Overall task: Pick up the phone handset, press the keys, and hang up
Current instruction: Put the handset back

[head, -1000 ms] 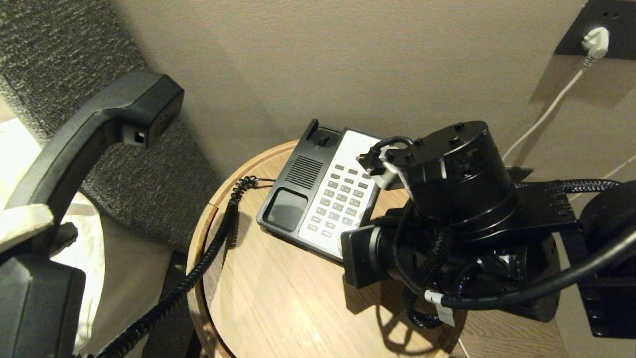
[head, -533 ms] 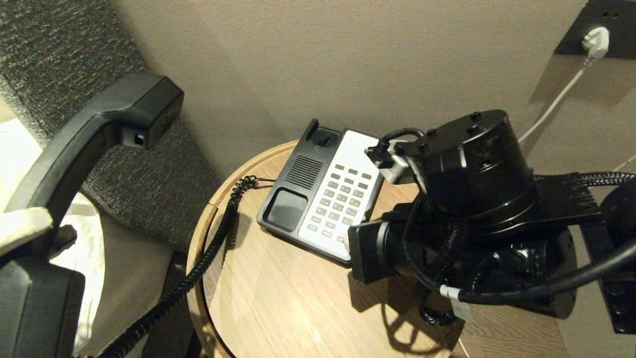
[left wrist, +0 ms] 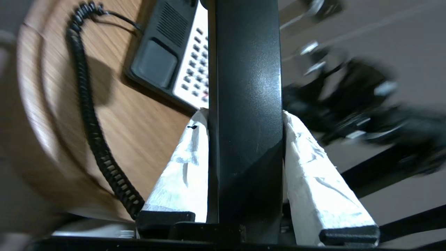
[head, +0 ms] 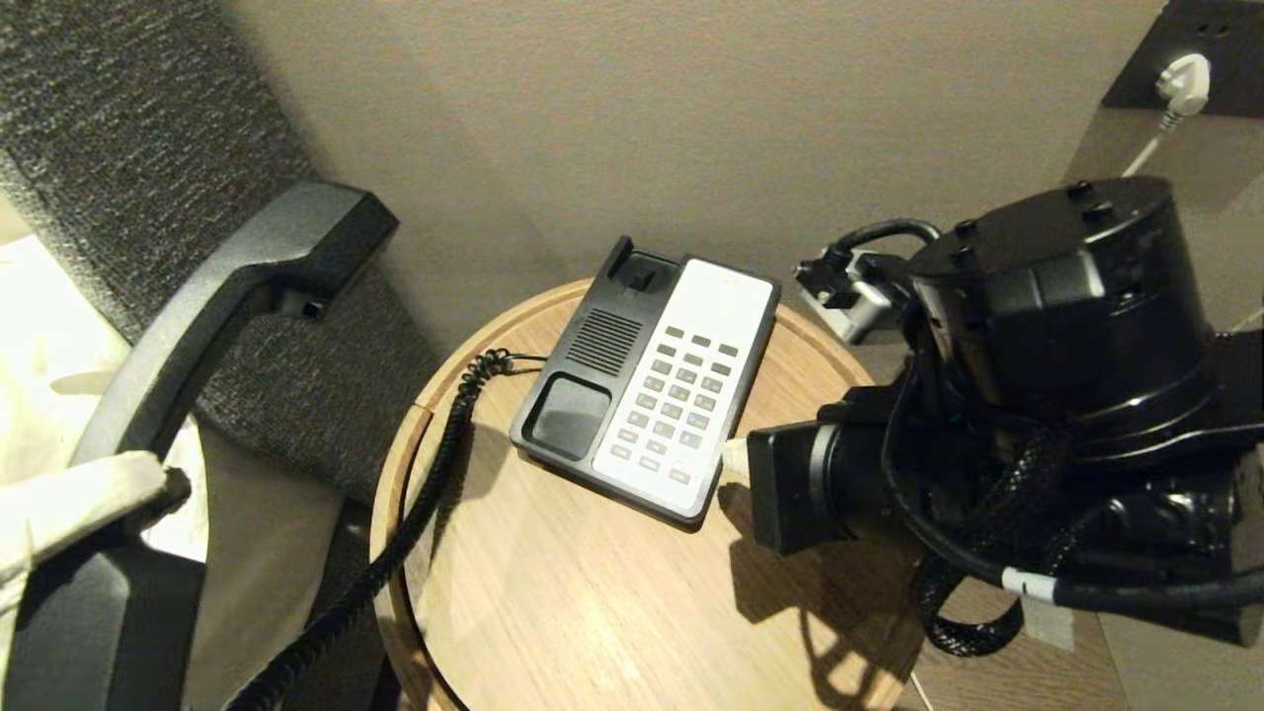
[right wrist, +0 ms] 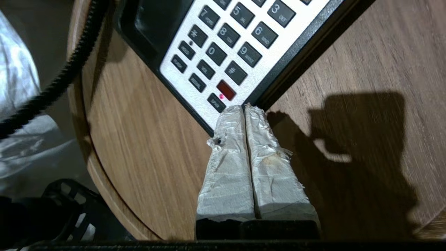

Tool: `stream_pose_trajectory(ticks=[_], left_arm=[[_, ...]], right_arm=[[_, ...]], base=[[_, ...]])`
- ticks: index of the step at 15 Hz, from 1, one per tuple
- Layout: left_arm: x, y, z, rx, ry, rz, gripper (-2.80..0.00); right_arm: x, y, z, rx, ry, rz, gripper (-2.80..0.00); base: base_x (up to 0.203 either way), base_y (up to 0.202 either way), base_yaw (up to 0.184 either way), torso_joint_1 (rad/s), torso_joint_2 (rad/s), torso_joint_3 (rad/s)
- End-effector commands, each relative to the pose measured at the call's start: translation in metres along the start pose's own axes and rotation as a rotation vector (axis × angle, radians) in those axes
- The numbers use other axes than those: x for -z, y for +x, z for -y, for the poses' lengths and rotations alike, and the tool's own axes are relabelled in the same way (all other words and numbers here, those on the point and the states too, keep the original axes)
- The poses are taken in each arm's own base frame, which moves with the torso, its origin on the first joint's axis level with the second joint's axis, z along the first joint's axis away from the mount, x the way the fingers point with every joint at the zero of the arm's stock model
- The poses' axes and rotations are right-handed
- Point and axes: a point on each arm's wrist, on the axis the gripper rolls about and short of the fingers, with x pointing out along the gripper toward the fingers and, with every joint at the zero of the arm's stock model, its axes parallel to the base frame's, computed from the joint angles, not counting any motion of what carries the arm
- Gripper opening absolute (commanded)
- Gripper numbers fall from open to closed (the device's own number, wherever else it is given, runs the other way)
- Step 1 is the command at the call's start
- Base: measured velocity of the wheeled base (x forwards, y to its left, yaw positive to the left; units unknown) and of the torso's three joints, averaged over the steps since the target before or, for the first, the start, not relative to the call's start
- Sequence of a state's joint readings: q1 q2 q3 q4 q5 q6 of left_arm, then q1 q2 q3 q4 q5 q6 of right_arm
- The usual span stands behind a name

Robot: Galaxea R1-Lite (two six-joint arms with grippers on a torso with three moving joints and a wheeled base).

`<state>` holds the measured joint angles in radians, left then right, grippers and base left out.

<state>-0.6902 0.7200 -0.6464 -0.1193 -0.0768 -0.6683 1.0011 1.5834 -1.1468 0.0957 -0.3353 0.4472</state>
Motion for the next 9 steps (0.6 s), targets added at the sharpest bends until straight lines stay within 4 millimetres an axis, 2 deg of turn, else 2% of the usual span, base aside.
stream_pose_trajectory(ticks=[1,3,5,6,9], left_arm=[[0.005,0.011,-0.005,-0.026,0.181,-0.050,-2.80],[0.013,0.036,-0.014,-0.075,0.325,-0.141,-2.80],[0.013,0.063,-0.017,-0.108,0.422,-0.198,-2.80],[0.010,0.077,-0.016,-0.132,0.463,-0.205,-2.80],[-0.016,0.124,0.002,-0.149,0.537,-0.154,-2.80]], right_arm=[[-0.005,-0.011,0.002,-0.007,0.013,0.028,-2.80],[-0.009,-0.027,0.010,0.027,0.021,0.059,-2.80],[-0.010,-0.039,0.023,0.068,0.038,0.072,-2.80],[-0.009,-0.044,0.030,0.083,0.048,0.080,-2.80],[-0.005,-0.056,0.042,0.096,0.062,0.096,-2.80]], base=[[0.000,0.000,0.000,0.000,0.00,0.000],[0.000,0.000,0.000,0.000,0.00,0.000],[0.000,0.000,0.000,0.000,0.00,0.000],[0.000,0.000,0.000,0.000,0.00,0.000],[0.000,0.000,0.000,0.000,0.00,0.000]])
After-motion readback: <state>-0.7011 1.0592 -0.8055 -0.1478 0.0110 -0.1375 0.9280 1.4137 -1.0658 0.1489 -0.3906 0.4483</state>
